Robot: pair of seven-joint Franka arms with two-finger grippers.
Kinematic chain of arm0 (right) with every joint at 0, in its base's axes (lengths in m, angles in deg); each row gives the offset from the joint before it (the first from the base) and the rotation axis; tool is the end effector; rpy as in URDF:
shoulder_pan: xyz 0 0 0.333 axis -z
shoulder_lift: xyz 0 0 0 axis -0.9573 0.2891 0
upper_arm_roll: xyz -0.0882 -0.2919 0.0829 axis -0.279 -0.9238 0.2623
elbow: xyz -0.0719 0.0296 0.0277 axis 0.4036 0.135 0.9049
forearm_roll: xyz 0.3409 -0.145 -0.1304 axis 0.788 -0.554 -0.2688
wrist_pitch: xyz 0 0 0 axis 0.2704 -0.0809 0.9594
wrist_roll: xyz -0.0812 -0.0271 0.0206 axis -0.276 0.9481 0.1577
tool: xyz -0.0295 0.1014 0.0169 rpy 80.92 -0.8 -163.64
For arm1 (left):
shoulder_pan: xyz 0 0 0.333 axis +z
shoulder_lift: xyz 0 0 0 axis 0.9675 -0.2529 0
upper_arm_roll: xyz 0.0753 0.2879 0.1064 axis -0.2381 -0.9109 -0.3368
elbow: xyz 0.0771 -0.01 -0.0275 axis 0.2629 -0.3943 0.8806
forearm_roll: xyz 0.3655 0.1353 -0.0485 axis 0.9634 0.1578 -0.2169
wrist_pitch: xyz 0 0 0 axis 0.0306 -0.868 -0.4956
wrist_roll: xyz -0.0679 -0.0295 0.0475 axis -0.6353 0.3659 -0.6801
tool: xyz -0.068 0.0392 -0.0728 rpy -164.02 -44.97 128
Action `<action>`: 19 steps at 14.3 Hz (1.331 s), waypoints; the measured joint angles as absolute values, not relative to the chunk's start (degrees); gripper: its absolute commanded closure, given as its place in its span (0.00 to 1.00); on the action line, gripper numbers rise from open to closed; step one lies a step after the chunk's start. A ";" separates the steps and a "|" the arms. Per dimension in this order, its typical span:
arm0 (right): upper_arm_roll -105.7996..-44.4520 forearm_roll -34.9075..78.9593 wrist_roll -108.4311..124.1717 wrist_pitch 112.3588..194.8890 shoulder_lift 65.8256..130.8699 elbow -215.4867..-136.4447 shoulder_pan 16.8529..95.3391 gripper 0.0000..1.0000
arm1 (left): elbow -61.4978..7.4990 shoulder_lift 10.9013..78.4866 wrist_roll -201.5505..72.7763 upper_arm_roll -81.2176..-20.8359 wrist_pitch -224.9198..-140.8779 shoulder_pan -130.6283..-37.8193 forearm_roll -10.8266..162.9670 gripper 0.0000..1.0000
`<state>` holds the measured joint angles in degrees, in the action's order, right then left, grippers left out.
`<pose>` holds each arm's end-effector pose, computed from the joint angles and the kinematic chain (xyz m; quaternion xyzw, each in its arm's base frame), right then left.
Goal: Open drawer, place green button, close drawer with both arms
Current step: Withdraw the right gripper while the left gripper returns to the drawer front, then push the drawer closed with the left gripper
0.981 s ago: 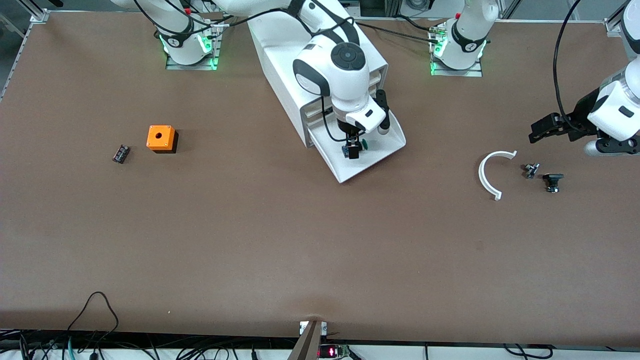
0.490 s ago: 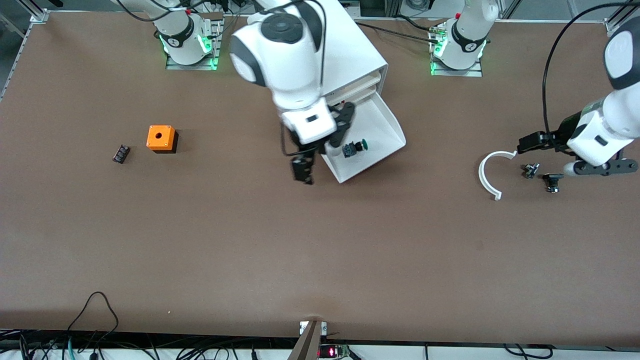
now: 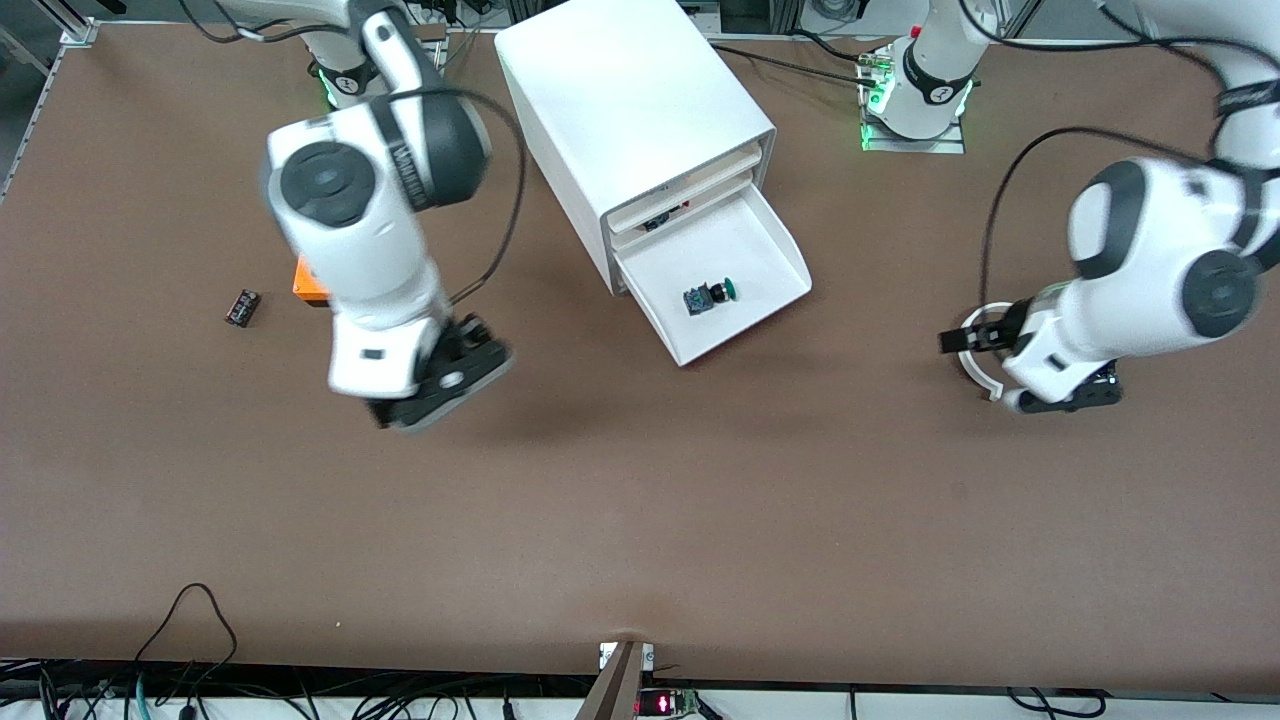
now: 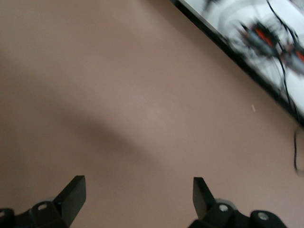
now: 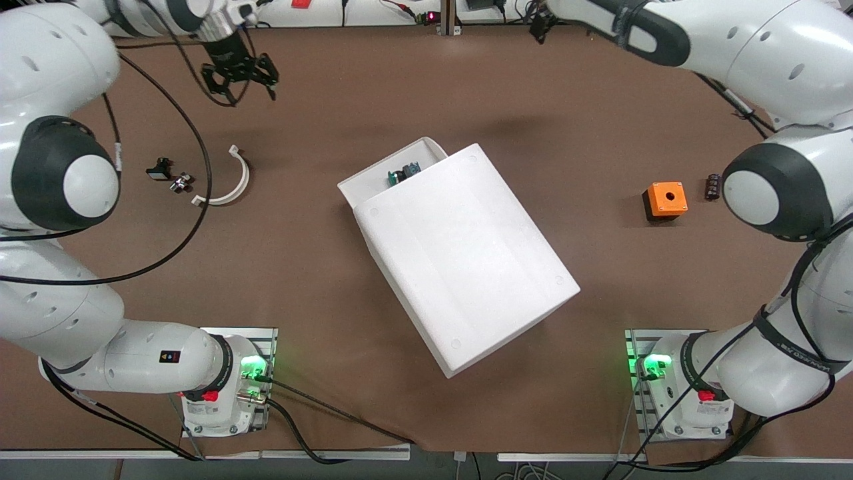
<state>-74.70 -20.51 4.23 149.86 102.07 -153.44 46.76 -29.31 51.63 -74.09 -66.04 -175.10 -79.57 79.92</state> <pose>0.6614 0.2658 0.4746 0.9555 0.2785 0.0781 0.0580 0.6115 -0.0842 0.3602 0.9893 0.0947 -0.1075 0.0285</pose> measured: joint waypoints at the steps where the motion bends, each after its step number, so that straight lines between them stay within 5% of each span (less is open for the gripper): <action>1: -74.74 -20.50 7.28 147.79 101.04 -154.21 49.02 0.00 | -31.15 50.62 -77.68 -65.91 -179.26 -81.16 79.90 0.00; 8: -75.01 -18.06 24.95 132.63 90.63 -155.80 62.84 0.00 | -45.98 48.25 -98.03 -58.39 -205.52 -86.11 79.88 0.00; 12: -75.04 -16.75 23.65 130.48 87.74 -159.48 71.92 0.00 | -49.65 48.25 -101.96 -53.88 -207.47 -87.63 79.88 0.00; 19: -74.38 -16.79 17.94 128.89 81.26 -167.22 72.06 0.00 | -53.03 48.37 -106.46 -42.92 -207.34 -87.90 79.88 0.00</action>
<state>-74.38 -16.79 17.94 128.89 81.26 -167.22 72.06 -53.03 48.37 -106.46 -42.92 -207.34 -87.90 79.88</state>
